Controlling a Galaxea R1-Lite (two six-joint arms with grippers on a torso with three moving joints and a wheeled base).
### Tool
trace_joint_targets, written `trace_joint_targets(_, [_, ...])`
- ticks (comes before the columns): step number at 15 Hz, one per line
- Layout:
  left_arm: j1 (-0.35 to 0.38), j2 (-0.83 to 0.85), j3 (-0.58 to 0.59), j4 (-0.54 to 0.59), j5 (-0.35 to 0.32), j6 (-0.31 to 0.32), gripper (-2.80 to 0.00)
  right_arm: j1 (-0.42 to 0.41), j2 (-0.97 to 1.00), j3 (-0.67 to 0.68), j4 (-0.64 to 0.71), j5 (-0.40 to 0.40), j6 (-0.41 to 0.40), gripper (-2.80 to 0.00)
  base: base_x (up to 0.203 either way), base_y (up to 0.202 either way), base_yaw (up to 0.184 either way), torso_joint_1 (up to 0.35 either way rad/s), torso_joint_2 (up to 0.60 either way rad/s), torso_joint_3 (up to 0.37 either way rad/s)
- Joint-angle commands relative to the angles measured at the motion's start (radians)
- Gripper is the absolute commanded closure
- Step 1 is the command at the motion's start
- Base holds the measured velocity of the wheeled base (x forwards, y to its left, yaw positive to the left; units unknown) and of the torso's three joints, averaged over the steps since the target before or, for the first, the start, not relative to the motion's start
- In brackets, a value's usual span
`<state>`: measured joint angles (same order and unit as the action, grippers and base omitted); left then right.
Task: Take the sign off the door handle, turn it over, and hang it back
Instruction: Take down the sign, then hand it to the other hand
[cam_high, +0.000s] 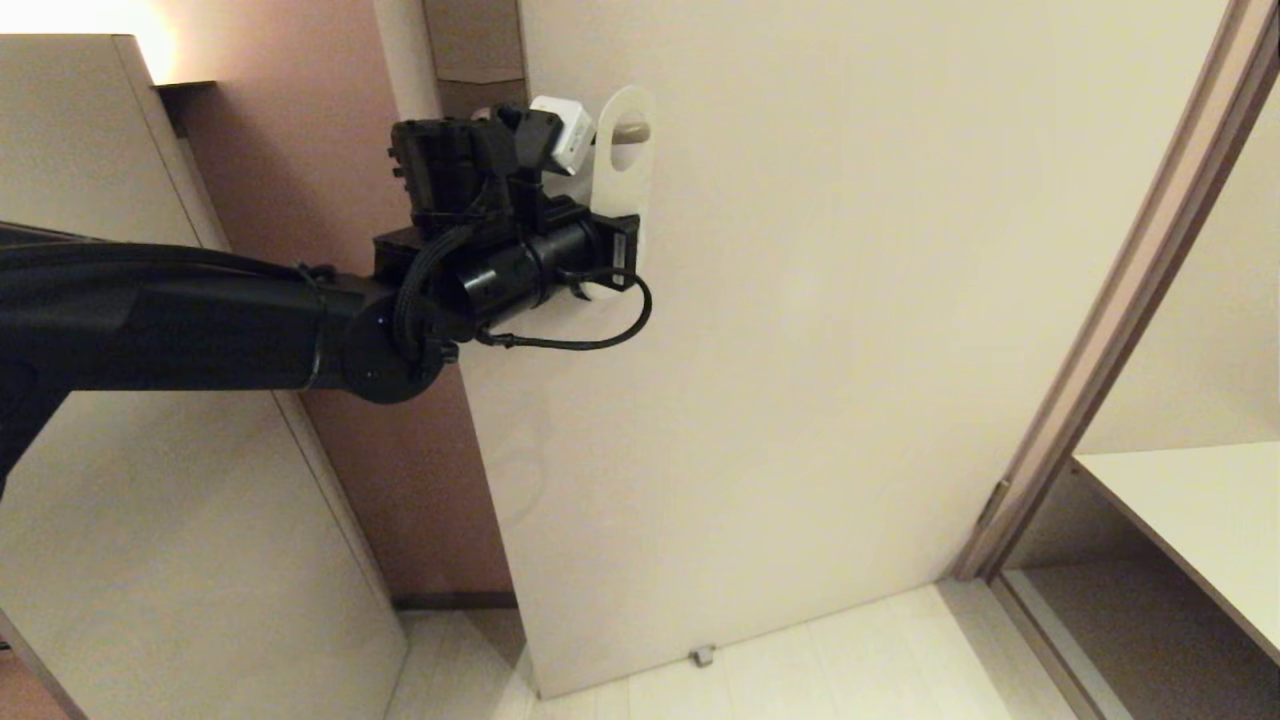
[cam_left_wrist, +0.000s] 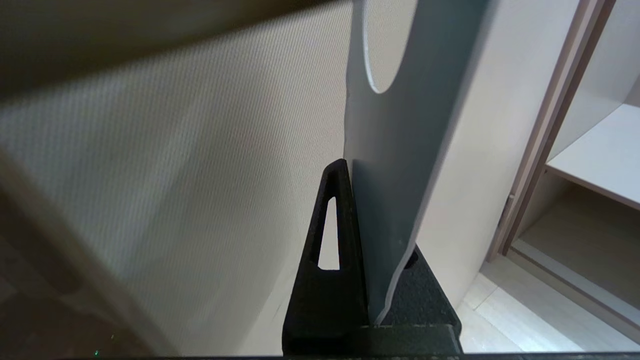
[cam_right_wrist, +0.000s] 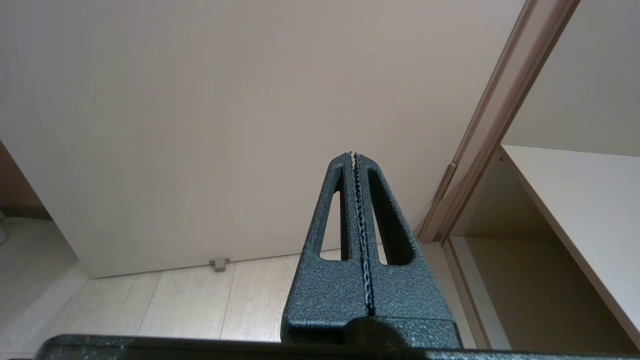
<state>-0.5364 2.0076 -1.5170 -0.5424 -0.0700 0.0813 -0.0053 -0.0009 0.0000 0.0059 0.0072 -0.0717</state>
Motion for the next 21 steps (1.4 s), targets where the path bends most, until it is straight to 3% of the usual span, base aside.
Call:
trace_joint_targets(1, [-0.006,0.017,-0.02,-0.002,-0.001,0.0,0.0,-0.001,0.001,0.0,0.0,0.0,-0.001,0.0,0.0,0.0,0.0,0.0,0.0,0.0])
trace_joint_targets(15, [-0.082,-0.007,-0.009,-0.002,-0.003,-0.003,0.0,0.001,0.001,0.0,0.0,0.0,-0.002,0.0,0.0,0.0,0.0,0.0,0.0,0.0])
trace_joint_targets(21, [-0.158,-0.103,0.107,-0.004,-0.013,-0.002,0.0,0.001,0.001,0.0,0.0,0.0,-0.002,0.0,0.0,0.0,0.0,0.0,0.0,0.0])
